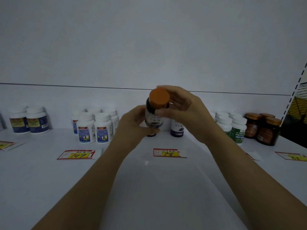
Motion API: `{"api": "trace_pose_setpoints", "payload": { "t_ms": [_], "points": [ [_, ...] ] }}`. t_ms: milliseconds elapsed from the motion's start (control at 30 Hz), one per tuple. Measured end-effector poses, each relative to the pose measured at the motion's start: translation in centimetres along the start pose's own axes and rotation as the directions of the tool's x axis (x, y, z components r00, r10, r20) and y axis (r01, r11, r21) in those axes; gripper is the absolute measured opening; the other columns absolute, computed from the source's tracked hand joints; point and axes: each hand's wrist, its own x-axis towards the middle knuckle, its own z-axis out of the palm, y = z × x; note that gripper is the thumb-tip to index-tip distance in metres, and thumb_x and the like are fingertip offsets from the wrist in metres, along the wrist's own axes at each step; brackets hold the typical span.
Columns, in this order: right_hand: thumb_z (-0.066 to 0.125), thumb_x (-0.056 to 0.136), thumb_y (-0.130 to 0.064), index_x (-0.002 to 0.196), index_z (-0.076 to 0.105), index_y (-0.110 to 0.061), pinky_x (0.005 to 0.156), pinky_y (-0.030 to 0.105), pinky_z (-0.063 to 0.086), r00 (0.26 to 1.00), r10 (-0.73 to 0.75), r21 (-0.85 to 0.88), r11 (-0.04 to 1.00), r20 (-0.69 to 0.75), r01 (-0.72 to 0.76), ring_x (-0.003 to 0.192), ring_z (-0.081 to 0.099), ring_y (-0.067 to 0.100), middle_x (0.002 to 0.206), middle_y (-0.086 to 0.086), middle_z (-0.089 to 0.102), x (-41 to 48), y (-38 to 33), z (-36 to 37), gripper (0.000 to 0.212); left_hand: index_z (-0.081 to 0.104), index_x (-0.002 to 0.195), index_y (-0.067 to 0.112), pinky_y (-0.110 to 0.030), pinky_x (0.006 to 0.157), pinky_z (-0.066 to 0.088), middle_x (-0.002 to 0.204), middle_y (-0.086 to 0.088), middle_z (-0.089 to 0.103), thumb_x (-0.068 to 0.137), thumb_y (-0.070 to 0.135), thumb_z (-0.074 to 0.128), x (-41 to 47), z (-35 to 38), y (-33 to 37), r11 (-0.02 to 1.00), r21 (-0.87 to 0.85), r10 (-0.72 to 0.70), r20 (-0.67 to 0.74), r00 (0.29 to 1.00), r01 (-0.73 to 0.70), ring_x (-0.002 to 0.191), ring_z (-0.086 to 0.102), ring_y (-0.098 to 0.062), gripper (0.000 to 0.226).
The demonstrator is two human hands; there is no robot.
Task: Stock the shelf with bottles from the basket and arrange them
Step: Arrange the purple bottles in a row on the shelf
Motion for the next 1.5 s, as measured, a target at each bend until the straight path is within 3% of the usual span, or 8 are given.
{"api": "trace_pose_setpoints", "payload": {
  "t_ms": [167, 333, 533, 833, 967, 1233, 1334, 1500],
  "points": [
    [0.066, 0.082, -0.043, 0.116, 0.064, -0.01, 0.089, 0.042, 0.055, 0.893, 0.428, 0.162, 0.9, -0.142, -0.405, 0.094, 0.07, 0.023, 0.102, 0.007, 0.073, 0.3, 1.7, -1.7, 0.048, 0.063, 0.093, 0.027, -0.017, 0.075, 0.054, 0.088, 0.004, 0.074, 0.06, 0.036, 0.076, -0.6, 1.1, 2.4, 0.919, -0.102, -0.335, 0.304, 0.892, 0.38, 0.085, 0.07, -0.007, 0.036],
    [0.069, 0.082, -0.041, 0.108, 0.066, -0.004, 0.06, 0.026, 0.057, 0.697, 0.715, 0.297, 0.677, -0.051, -0.673, 0.076, 0.071, 0.02, 0.089, 0.012, 0.073, -0.1, 2.7, -1.2, 0.045, 0.065, 0.098, 0.013, -0.032, 0.083, 0.054, 0.092, -0.013, 0.074, 0.062, 0.048, 0.068, -1.0, 1.0, 2.6, 0.7, -0.165, -0.577, 0.442, 0.686, 0.695, 0.088, 0.072, -0.023, 0.051],
    [0.071, 0.082, -0.039, 0.101, 0.065, -0.004, 0.051, 0.023, 0.055, 0.607, 0.794, 0.309, 0.582, -0.02, -0.752, 0.068, 0.07, 0.02, 0.079, 0.013, 0.07, -0.3, 2.7, -0.9, 0.04, 0.065, 0.106, 0.003, -0.033, 0.082, 0.053, 0.097, -0.016, 0.073, 0.063, 0.048, 0.069, -1.1, 0.5, 3.2, 0.522, -0.2, -0.672, 0.502, 0.544, 0.829, 0.089, 0.072, -0.024, 0.062],
    [0.07, 0.083, -0.037, 0.111, 0.064, -0.005, 0.061, 0.026, 0.057, 0.683, 0.73, 0.268, 0.656, 0.012, -0.706, 0.074, 0.072, 0.018, 0.09, 0.01, 0.074, -0.2, 2.6, -0.4, 0.042, 0.057, 0.119, 0.001, -0.039, 0.099, 0.045, 0.11, -0.023, 0.067, 0.067, 0.03, 0.071, -1.4, -0.3, 3.3, 0.409, -0.223, -0.648, 0.611, 0.454, 0.885, 0.105, 0.065, -0.034, 0.061],
    [0.069, 0.083, -0.037, 0.114, 0.063, -0.005, 0.072, 0.031, 0.058, 0.723, 0.691, 0.244, 0.701, 0.001, -0.67, 0.091, 0.07, 0.025, 0.105, 0.015, 0.071, -0.1, 2.5, -0.3, 0.045, 0.058, 0.116, 0.002, -0.04, 0.098, 0.046, 0.107, -0.022, 0.068, 0.068, 0.024, 0.07, -1.5, -0.3, 3.2, 0.467, -0.236, -0.629, 0.589, 0.508, 0.852, 0.103, 0.066, -0.033, 0.054],
    [0.066, 0.085, -0.034, 0.114, 0.065, -0.02, 0.086, 0.027, 0.053, 0.929, 0.368, -0.038, 0.929, -0.036, -0.369, 0.098, 0.068, 0.01, 0.105, -0.006, 0.072, 0.1, -0.4, -1.8, 0.031, 0.06, 0.104, 0.022, -0.017, 0.076, 0.047, 0.101, 0.004, 0.071, 0.069, 0.015, 0.081, -0.9, 0.8, 1.9, 0.884, -0.02, -0.447, 0.263, 0.855, 0.468, 0.093, 0.066, -0.008, 0.041],
    [0.068, 0.083, -0.041, 0.115, 0.061, -0.029, 0.074, 0.019, 0.049, 0.931, 0.348, -0.304, 0.879, -0.114, -0.366, 0.095, 0.063, 0.007, 0.107, -0.011, 0.065, 0.2, -0.9, -1.5, 0.034, 0.056, 0.1, 0.029, -0.01, 0.067, 0.046, 0.1, 0.011, 0.066, 0.072, 0.015, 0.079, -1.0, 1.0, 1.5, 0.932, 0.088, -0.364, 0.246, 0.899, 0.353, 0.09, 0.063, -0.001, 0.039],
    [0.062, 0.088, -0.043, 0.12, 0.059, -0.023, 0.077, 0.025, 0.045, 0.939, 0.338, -0.707, 0.649, -0.062, -0.281, 0.099, 0.056, 0.012, 0.111, -0.007, 0.059, 2.7, -1.3, -1.4, 0.038, 0.046, 0.134, 0.026, -0.02, 0.092, 0.034, 0.131, 0.007, 0.054, 0.085, 0.035, 0.066, -1.3, 1.1, 0.1, 0.89, 0.389, -0.334, 0.202, 0.921, 0.238, 0.12, 0.049, -0.01, 0.054]
  ]
}}
